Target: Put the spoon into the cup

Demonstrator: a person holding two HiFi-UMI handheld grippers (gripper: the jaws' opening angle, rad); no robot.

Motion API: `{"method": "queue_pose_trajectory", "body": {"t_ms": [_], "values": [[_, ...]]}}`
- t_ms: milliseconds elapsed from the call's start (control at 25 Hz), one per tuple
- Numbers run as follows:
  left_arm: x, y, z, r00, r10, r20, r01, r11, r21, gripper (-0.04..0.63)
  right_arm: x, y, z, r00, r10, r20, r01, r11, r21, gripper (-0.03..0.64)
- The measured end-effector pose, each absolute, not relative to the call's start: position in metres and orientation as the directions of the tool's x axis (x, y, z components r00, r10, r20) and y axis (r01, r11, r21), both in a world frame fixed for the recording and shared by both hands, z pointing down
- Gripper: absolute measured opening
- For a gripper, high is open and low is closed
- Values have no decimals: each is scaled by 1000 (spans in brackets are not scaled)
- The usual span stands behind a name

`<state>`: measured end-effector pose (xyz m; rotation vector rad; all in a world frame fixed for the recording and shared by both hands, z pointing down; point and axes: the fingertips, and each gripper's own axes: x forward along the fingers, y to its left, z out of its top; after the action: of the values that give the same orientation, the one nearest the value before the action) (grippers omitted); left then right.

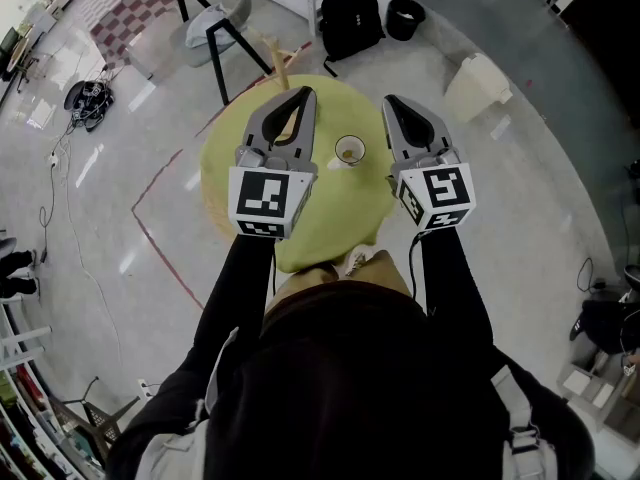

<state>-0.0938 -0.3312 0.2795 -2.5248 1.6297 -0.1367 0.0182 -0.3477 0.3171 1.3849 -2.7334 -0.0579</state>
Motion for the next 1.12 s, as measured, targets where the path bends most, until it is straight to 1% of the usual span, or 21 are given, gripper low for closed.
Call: {"method": "queue_pose_trajectory", "body": {"t_ms": [480, 680, 1120], "values": [[-84, -331, 282, 437, -899, 17, -885, -433, -172, 14, 21, -349, 317, -590, -806, 46, -804, 592, 57, 28], [-84, -328, 286, 437, -899, 24, -883, -434, -177, 14, 21, -343, 312, -578, -815, 42, -804, 577, 142, 26], [-87, -330, 283, 432, -902, 19, -886, -428, -180, 15, 16, -341, 310, -602, -798, 41, -788, 601, 134, 26]]}}
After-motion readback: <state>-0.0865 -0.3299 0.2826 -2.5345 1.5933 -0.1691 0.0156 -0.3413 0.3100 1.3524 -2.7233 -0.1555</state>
